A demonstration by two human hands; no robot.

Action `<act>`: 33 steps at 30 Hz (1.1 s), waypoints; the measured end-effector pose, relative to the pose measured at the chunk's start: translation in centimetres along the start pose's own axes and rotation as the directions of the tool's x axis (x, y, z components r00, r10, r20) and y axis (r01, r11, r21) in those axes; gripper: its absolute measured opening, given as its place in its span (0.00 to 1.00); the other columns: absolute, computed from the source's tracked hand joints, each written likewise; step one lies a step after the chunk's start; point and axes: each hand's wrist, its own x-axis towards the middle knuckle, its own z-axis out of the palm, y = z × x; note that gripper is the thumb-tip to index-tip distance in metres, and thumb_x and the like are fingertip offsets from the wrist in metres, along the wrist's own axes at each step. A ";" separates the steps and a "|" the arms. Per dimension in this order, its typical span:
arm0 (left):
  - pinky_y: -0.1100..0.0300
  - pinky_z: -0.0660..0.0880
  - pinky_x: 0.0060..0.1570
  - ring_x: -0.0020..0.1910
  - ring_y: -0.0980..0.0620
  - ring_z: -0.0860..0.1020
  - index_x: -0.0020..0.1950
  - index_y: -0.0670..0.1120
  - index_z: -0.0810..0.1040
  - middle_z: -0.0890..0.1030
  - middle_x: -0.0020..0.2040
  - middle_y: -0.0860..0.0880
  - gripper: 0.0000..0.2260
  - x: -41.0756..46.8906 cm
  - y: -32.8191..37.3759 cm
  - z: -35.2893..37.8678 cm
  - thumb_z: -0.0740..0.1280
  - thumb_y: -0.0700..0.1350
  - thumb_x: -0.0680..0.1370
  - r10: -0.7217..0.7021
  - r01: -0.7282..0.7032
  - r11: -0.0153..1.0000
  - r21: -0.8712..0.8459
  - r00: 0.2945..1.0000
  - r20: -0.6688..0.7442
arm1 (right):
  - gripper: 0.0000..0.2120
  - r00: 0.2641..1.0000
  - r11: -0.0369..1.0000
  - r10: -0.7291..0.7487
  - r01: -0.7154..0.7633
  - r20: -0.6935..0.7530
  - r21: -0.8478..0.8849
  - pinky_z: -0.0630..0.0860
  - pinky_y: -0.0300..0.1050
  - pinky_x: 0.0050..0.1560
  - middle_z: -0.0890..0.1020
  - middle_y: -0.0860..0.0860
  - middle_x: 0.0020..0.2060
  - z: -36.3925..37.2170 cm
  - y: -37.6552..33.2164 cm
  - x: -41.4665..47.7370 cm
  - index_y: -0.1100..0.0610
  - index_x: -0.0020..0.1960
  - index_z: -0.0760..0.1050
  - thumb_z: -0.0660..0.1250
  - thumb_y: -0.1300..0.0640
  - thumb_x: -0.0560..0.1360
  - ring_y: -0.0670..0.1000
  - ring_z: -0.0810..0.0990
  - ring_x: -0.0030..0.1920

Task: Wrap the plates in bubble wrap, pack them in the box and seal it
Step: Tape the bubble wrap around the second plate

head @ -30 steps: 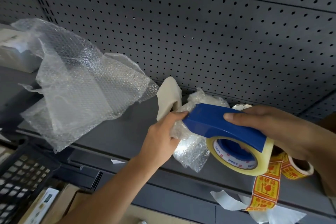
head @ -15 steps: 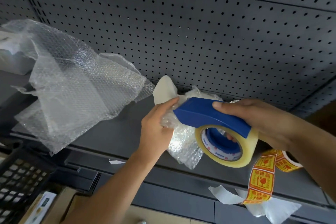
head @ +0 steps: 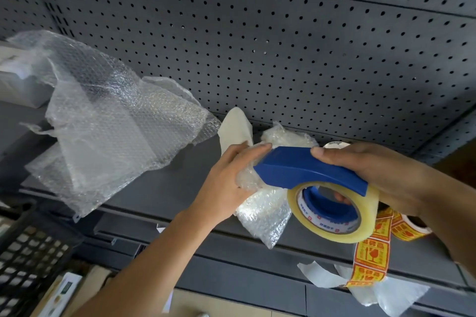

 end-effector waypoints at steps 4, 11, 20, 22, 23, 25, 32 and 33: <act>0.66 0.73 0.65 0.68 0.56 0.75 0.73 0.59 0.72 0.75 0.64 0.51 0.37 -0.2 0.0 0.0 0.80 0.34 0.70 0.036 -0.035 0.999 0.023 0.999 -0.029 | 0.26 0.999 0.999 0.043 -0.042 -0.017 0.028 0.75 0.46 0.33 0.81 0.58 0.30 0.0 -0.3 -0.2 0.61 0.40 0.83 0.71 0.36 0.63 0.55 0.79 0.29; 0.60 0.80 0.56 0.58 0.53 0.82 0.62 0.50 0.81 0.81 0.59 0.48 0.24 -0.2 -0.4 0.8 0.77 0.30 0.71 0.041 -0.038 0.999 0.014 0.973 -0.226 | 0.23 0.997 0.995 0.071 -0.070 -0.006 0.070 0.75 0.44 0.31 0.80 0.58 0.29 0.1 -0.6 -0.6 0.60 0.36 0.82 0.70 0.39 0.70 0.54 0.77 0.27; 0.70 0.73 0.43 0.43 0.60 0.78 0.50 0.42 0.81 0.81 0.46 0.51 0.12 0.5 0.8 1.1 0.76 0.30 0.71 -0.050 0.051 0.999 -0.005 0.949 -0.313 | 0.28 1.000 0.994 0.005 -0.001 -0.030 0.111 0.76 0.44 0.32 0.80 0.60 0.31 0.4 -0.2 -1.2 0.66 0.43 0.82 0.67 0.38 0.73 0.54 0.78 0.29; 0.72 0.71 0.42 0.41 0.61 0.78 0.48 0.42 0.81 0.81 0.44 0.52 0.10 0.5 1.0 1.2 0.76 0.32 0.72 -0.091 0.089 0.996 -0.020 0.945 -0.313 | 0.29 0.999 0.991 -0.007 0.014 -0.053 0.129 0.77 0.45 0.33 0.82 0.61 0.32 0.7 0.0 -1.5 0.67 0.45 0.82 0.67 0.38 0.73 0.55 0.79 0.30; 0.72 0.71 0.41 0.40 0.60 0.78 0.48 0.43 0.81 0.81 0.43 0.52 0.10 0.6 1.2 1.3 0.76 0.32 0.72 -0.116 0.109 0.993 -0.038 0.942 -0.315 | 0.30 0.998 0.990 -0.005 0.015 -0.065 0.142 0.78 0.47 0.35 0.83 0.61 0.34 0.9 0.1 -1.6 0.67 0.47 0.82 0.67 0.38 0.72 0.56 0.81 0.32; 0.68 0.71 0.40 0.38 0.58 0.77 0.46 0.47 0.80 0.80 0.41 0.53 0.11 0.8 1.5 1.2 0.74 0.33 0.73 -0.170 0.141 0.984 -0.112 0.933 -0.317 | 0.29 0.996 0.985 -0.004 0.020 -0.093 0.169 0.80 0.49 0.39 0.85 0.63 0.39 1.4 0.3 -2.0 0.65 0.49 0.83 0.68 0.37 0.70 0.59 0.83 0.35; 0.67 0.70 0.38 0.36 0.61 0.74 0.40 0.55 0.75 0.79 0.36 0.57 0.16 2.2 3.1 0.8 0.70 0.32 0.74 -0.312 0.233 0.936 -0.264 0.897 -0.314 | 0.26 0.979 0.985 -0.055 0.086 -0.196 0.152 0.78 0.51 0.41 0.85 0.60 0.37 2.2 0.5 -3.5 0.61 0.45 0.84 0.66 0.37 0.71 0.56 0.83 0.35; 0.65 0.69 0.37 0.36 0.59 0.73 0.41 0.53 0.74 0.79 0.36 0.55 0.14 2.3 2.6 0.5 0.69 0.33 0.75 -0.344 0.261 0.928 -0.267 0.875 -0.339 | 0.26 0.977 0.986 -0.060 0.090 -0.205 0.140 0.78 0.51 0.42 0.85 0.60 0.37 2.1 0.6 -3.8 0.60 0.44 0.85 0.66 0.36 0.71 0.56 0.83 0.35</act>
